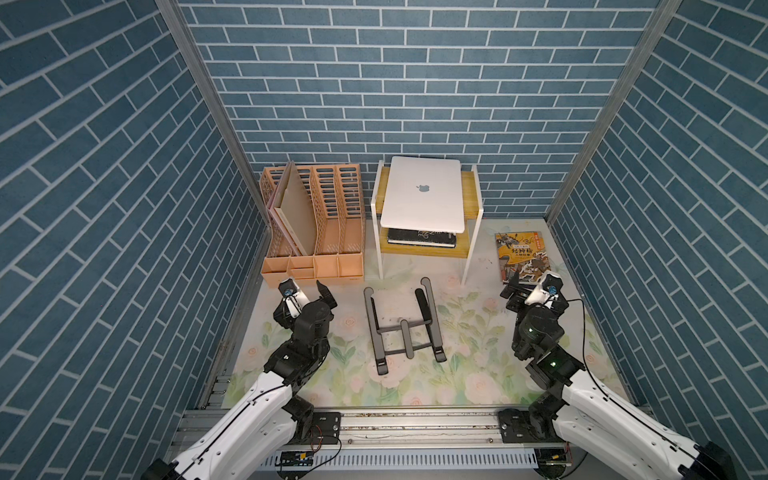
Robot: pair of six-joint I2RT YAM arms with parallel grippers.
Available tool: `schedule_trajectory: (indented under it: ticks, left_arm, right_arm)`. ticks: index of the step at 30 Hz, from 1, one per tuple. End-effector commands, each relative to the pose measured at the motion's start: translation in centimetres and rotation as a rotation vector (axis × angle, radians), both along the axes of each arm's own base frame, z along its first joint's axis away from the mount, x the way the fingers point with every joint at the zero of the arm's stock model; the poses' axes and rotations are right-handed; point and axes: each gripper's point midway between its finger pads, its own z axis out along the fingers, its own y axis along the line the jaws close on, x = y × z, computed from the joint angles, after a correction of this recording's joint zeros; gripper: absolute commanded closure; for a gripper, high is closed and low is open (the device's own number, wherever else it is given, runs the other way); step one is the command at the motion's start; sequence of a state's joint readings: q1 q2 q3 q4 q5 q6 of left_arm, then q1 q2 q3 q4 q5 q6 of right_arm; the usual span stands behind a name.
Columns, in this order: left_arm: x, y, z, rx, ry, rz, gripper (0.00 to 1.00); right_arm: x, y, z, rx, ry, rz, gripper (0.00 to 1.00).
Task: Close the laptop lid and set it aside
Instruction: Reset both arms
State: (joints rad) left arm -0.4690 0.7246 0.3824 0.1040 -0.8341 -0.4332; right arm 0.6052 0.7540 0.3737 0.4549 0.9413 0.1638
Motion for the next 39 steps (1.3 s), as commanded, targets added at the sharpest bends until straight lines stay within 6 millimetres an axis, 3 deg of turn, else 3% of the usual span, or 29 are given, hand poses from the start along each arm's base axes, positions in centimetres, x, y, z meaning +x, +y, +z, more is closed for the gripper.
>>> schedule_trajectory:
  ticks: [1, 7, 14, 17, 24, 28, 39]
  left_arm:
    - [-0.6, 2.5, 0.4, 0.065, -0.055, 0.123, 0.00]
    - [-1.8, 5.1, -2.1, 0.062, -0.107, 0.210, 0.00]
    - [-2.5, 6.3, -4.4, 0.066, -0.178, 0.203, 0.00]
    - [-1.5, 6.2, -5.5, 0.086, -0.108, 0.189, 0.00]
    - [2.8, 4.6, -5.9, 0.168, 0.008, 0.084, 0.00]
    - [3.9, 4.5, -5.5, 0.181, -0.019, 0.071, 0.00]
    - [7.2, 2.9, -5.0, 0.233, -0.039, -0.059, 0.00]
  right_arm:
    - [1.4, -0.8, -0.4, -0.021, -0.010, 0.006, 0.00]
    - [3.5, -3.7, -4.0, -0.054, 0.070, -0.072, 0.00]
    - [4.9, -5.1, -6.8, -0.072, 0.102, -0.073, 0.00]
    - [5.0, -4.9, -7.9, -0.086, 0.107, -0.042, 0.00]
    - [4.2, -5.5, -10.9, -0.089, 0.123, -0.030, 0.00]
    - [4.3, -5.5, -10.5, -0.075, 0.083, -0.007, 0.00]
    - [6.8, -3.6, -10.5, -0.179, 0.116, 0.126, 0.00]
